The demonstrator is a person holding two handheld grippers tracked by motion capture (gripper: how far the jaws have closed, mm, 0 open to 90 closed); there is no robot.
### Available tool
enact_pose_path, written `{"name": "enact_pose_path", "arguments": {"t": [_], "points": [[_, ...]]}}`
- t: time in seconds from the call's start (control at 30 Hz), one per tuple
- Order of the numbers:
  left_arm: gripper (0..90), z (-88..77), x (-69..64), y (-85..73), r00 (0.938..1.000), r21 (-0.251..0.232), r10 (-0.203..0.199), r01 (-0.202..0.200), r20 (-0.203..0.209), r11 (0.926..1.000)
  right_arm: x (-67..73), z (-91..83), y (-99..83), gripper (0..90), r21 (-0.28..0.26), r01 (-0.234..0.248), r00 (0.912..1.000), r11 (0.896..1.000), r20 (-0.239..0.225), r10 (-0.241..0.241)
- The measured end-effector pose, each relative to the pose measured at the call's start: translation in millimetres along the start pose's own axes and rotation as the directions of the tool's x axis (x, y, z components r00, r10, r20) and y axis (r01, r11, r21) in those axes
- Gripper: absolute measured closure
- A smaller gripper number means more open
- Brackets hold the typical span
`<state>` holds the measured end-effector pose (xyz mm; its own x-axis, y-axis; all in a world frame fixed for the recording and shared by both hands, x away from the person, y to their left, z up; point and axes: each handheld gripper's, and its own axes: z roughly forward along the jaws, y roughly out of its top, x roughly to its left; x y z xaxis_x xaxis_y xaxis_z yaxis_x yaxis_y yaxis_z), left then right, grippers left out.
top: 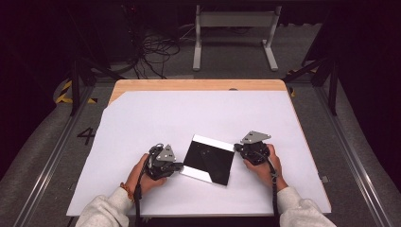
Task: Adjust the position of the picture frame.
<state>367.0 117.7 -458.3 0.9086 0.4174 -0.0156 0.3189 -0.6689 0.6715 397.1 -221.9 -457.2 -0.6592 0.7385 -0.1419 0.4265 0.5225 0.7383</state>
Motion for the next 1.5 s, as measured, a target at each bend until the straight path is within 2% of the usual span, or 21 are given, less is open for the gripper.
{"name": "enact_pose_path", "arguments": {"t": [0.13, 0.27, 0.37, 0.43, 0.53, 0.6, 0.8, 1.1, 1.2, 1.43, 1.5], "points": [[90.0, -0.6, -2.2, -1.3, 0.9999, -0.005, 0.001, -0.001, 0.010, 1.0000, 0.3, -2.4, -0.1, 90.0, -0.006, 0.002, 0.9998, 1.000, -0.019, -0.002], [90.0, -1.0, -8.6, -2.1, 0.9999, -0.006, 0.005, -0.005, 0.010, 1.0000, 6.8, -9.5, -1.0, 90.0, -0.006, 0.017, 0.9975, 1.000, -0.069, -0.017], [90.0, -1.9, -11.6, -3.6, 1.0000, -0.007, 0.000, 0.000, 0.009, 1.0000, 13.4, -13.2, -4.0, 90.0, 0.012, 0.042, 0.9951, 0.999, -0.090, -0.041], [90.0, -2.0, -13.3, -4.9, 0.9997, -0.014, -0.009, 0.009, 0.022, 0.9999, 13.0, -15.3, -7.5, 90.0, 0.022, 0.029, 0.9926, 0.999, -0.119, -0.027], [90.0, -1.8, -17.8, -5.0, 0.9996, -0.014, 0.003, -0.003, 0.028, 0.9999, 12.6, -18.4, -7.3, 90.0, 0.043, 0.026, 0.9874, 0.999, -0.157, -0.019], [90.0, -1.7, -19.1, -4.4, 0.9997, -0.012, 0.007, -0.007, 0.022, 0.9999, 13.4, -18.8, -7.2, 90.0, 0.047, 0.035, 0.9881, 0.998, -0.151, -0.027], [90.0, 1.4, -22.6, -2.8, 0.9994, -0.024, 0.008, -0.007, 0.034, 0.9997, 9.2, -16.6, -7.5, 90.0, 0.037, 0.016, 0.9900, 0.999, -0.141, -0.010], [90.0, 4.3, -27.1, 0.5, 0.9994, -0.024, 0.020, -0.019, 0.029, 0.9995, 6.2, -14.5, -7.3, 90.0, 0.030, 0.004, 0.9931, 1.000, -0.117, -0.001], [90.0, 5.0, -27.6, 1.9, 0.9988, -0.017, 0.042, -0.041, 0.027, 0.9990, 4.9, -13.7, -6.8, 90.0, 0.030, 0.002, 0.9938, 1.000, -0.111, 0.001], [90.0, 6.7, -28.0, 3.5, 0.9987, -0.019, 0.042, -0.042, 0.027, 0.9989, 2.3, -10.6, -4.8, 90.0, 0.029, -0.008, 0.9951, 1.000, -0.099, 0.011], [90.0, 7.6, -27.3, 2.9, 0.9988, -0.033, 0.031, -0.030, 0.037, 0.9990, 2.3, -10.2, -5.0, 90.0, 0.026, -0.011, 0.9954, 1.000, -0.095, 0.013]]}}
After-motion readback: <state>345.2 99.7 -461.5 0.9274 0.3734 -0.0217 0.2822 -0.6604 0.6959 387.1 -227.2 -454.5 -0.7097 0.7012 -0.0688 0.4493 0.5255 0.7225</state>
